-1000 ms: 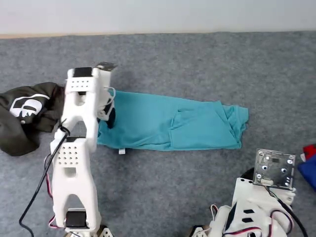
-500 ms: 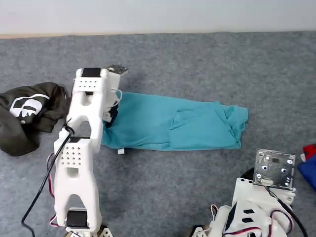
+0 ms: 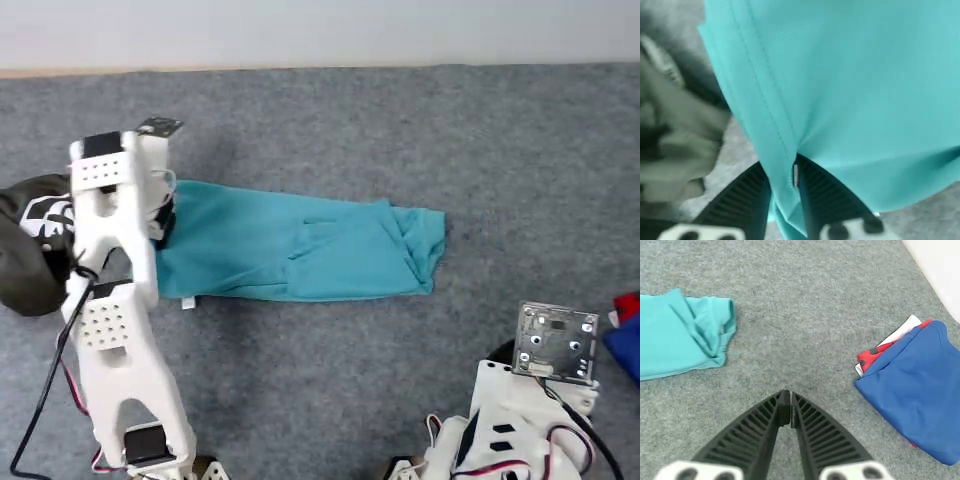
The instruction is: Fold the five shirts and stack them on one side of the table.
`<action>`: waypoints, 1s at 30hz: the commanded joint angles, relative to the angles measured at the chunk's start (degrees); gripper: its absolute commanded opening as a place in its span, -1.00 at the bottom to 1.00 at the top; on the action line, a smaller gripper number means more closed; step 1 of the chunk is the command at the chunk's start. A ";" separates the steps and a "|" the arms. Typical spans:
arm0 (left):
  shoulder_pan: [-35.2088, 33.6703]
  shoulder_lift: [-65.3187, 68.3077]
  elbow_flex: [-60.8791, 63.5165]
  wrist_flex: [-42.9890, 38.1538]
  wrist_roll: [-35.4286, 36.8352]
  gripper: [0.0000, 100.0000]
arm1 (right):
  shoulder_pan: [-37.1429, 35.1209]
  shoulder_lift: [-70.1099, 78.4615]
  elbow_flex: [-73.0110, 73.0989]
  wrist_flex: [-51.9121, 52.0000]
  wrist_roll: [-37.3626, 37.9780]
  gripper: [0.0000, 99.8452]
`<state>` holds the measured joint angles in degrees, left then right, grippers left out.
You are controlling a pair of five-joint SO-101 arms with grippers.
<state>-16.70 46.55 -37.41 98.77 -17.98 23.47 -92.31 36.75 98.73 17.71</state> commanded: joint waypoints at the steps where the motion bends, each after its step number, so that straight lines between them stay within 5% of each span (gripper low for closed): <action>1: -0.79 -4.84 -1.54 1.76 -0.70 -1.00 | 0.31 -0.04 -0.88 -0.40 -0.70 -0.98; 8: 6.24 -11.60 -1.10 1.85 2.37 -1.00 | 0.31 0.04 -0.79 -0.48 -0.70 -0.98; 21: 34.99 -22.86 4.79 1.67 15.82 -1.00 | 0.40 -0.04 -0.79 -0.48 -0.70 -0.98; 30: 45.54 -22.86 -0.13 -0.53 20.48 -1.00 | 0.40 -0.04 -0.79 -0.40 -0.70 -0.98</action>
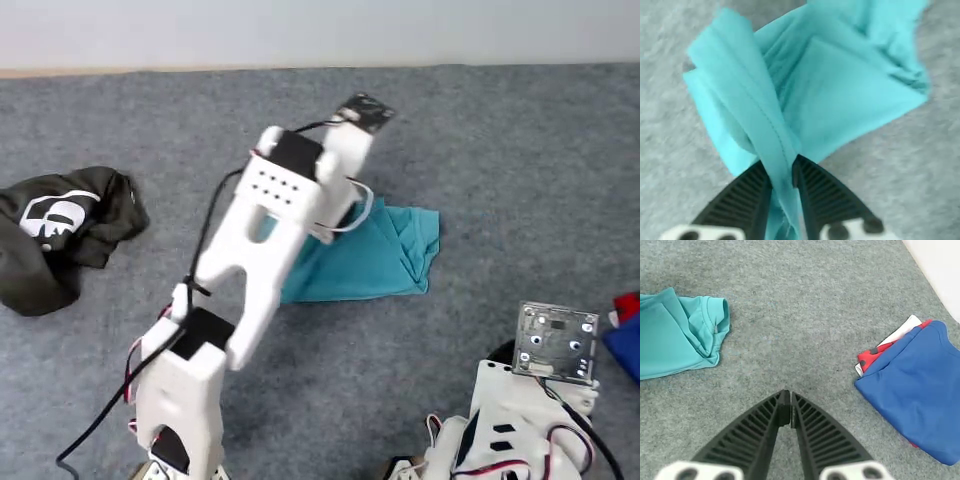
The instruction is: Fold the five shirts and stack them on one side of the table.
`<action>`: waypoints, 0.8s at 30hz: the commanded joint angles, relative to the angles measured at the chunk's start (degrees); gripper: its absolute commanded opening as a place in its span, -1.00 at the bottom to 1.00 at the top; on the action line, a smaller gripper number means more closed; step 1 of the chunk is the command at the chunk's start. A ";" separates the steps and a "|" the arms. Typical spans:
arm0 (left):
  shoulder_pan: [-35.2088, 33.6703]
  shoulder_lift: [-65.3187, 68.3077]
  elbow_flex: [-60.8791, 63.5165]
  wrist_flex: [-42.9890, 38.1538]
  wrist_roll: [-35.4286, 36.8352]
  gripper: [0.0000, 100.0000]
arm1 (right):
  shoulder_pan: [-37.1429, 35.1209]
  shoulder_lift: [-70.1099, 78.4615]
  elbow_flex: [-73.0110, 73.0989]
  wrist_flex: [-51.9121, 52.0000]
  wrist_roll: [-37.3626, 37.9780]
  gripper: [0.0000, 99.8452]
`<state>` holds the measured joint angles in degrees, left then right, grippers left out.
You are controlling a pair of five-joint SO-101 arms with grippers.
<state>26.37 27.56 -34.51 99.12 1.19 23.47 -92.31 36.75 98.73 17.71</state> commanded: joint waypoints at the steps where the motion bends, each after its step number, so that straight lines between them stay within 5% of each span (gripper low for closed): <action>1: 2.99 -3.87 -3.38 -1.23 1.58 -1.00 | 0.40 -0.04 -0.79 -0.31 -0.70 -0.98; 24: 10.46 -3.69 -3.38 -10.73 3.60 -1.00 | 0.48 -0.04 -0.79 0.04 -0.70 -0.98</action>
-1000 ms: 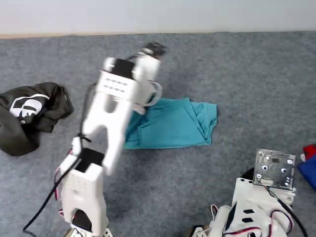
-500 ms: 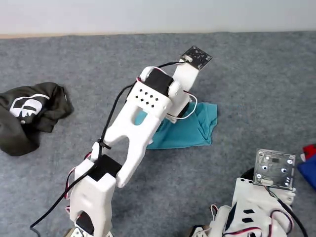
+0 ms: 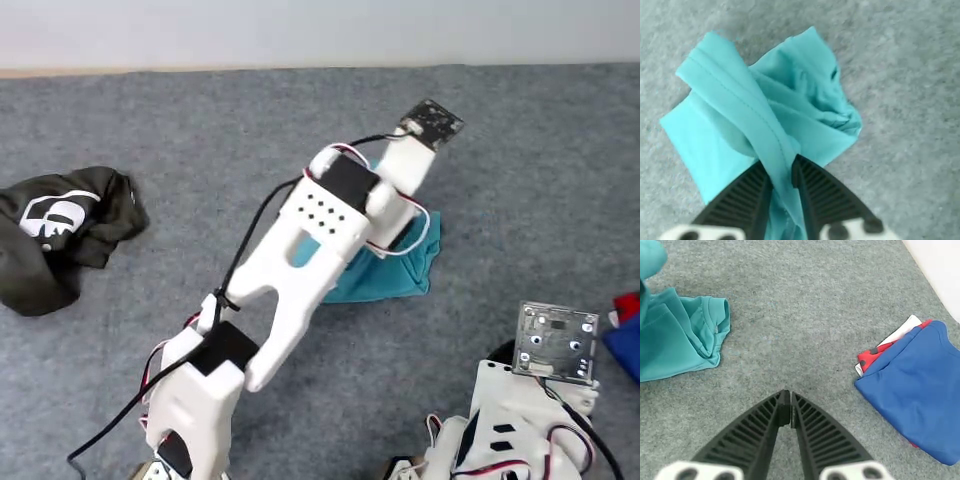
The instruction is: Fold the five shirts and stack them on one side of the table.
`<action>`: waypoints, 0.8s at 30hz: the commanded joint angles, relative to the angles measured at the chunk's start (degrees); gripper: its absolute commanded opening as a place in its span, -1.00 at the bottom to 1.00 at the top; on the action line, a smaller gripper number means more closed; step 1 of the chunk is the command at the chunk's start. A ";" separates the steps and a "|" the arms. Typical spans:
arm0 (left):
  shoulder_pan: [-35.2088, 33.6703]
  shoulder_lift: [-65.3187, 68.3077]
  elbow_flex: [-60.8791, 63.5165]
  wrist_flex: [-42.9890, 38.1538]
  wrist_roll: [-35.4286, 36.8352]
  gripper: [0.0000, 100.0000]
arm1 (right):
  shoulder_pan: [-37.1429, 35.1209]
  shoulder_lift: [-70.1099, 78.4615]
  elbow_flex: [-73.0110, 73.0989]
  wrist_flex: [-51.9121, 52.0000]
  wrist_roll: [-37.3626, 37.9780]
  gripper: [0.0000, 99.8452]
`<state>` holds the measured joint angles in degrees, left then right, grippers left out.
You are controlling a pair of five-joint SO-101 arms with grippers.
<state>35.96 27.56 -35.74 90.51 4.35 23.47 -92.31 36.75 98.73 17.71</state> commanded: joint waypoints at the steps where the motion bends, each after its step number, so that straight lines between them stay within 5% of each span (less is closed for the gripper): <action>1: 1.05 -2.99 -2.24 -2.46 0.44 -1.00 | 0.48 -0.04 -0.79 0.04 -0.70 -0.98; 14: 3.52 4.57 -6.29 -2.20 0.44 -0.98 | 0.48 -0.04 -0.70 0.04 -0.70 -0.98; 21: 4.57 4.84 -10.15 0.70 0.35 -0.58 | 0.48 -0.04 -0.70 0.04 -0.70 -0.98; 24: 4.57 4.84 -12.88 2.02 0.09 -0.57 | 0.48 -0.04 -0.70 0.04 -0.70 -0.98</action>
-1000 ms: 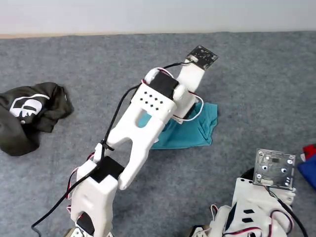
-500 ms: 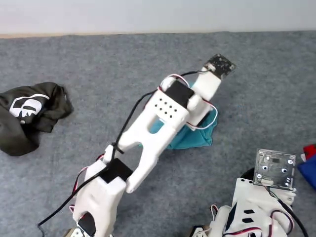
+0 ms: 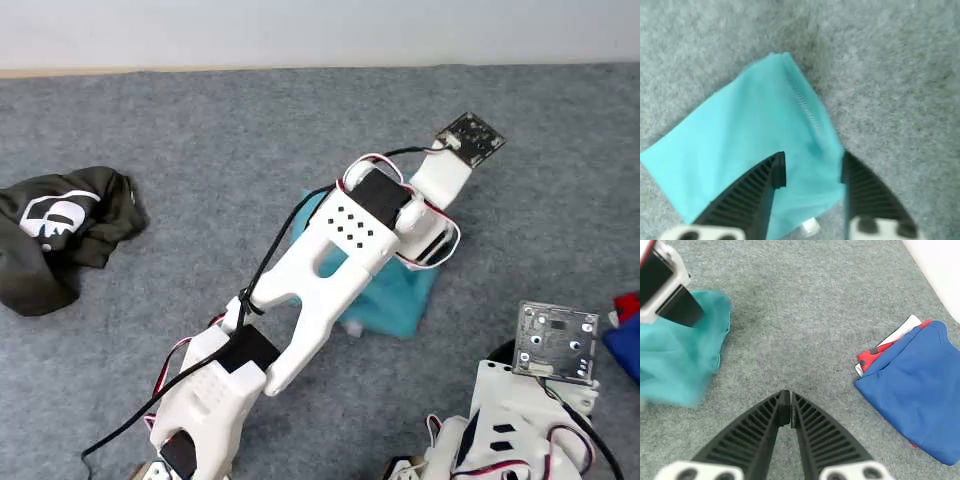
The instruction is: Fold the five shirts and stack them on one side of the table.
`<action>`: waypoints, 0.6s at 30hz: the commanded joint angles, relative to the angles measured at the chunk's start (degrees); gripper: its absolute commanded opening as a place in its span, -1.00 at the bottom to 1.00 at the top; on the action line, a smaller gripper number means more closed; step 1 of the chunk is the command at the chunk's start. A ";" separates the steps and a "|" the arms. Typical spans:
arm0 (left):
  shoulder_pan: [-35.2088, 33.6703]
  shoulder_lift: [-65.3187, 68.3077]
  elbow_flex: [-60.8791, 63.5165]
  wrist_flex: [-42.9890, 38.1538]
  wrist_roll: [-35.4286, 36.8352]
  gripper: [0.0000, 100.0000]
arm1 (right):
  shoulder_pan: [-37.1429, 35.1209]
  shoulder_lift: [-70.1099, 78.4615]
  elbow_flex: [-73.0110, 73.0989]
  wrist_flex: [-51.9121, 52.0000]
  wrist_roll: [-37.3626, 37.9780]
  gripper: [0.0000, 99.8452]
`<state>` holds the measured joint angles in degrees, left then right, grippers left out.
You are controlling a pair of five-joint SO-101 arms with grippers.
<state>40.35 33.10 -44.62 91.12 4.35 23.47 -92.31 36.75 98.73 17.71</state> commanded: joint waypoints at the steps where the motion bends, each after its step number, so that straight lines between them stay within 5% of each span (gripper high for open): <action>1: 0.18 -0.70 -4.79 1.67 0.00 -0.57 | 0.48 -0.04 -0.70 0.04 -0.70 -0.98; 5: -2.37 -0.79 -7.69 3.78 -1.14 -0.57 | 0.48 -0.04 -0.70 0.04 -0.70 -0.98; 11: -15.03 -0.88 -11.56 7.91 -1.32 -0.59 | 0.48 0.66 -0.62 -0.31 -0.70 -0.98; 18: -28.22 -4.31 -10.86 9.49 -3.96 -1.00 | 0.22 9.80 0.35 -0.22 -0.70 -0.98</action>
<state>16.44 33.10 -54.46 98.95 1.10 23.30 -87.65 37.27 98.73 17.71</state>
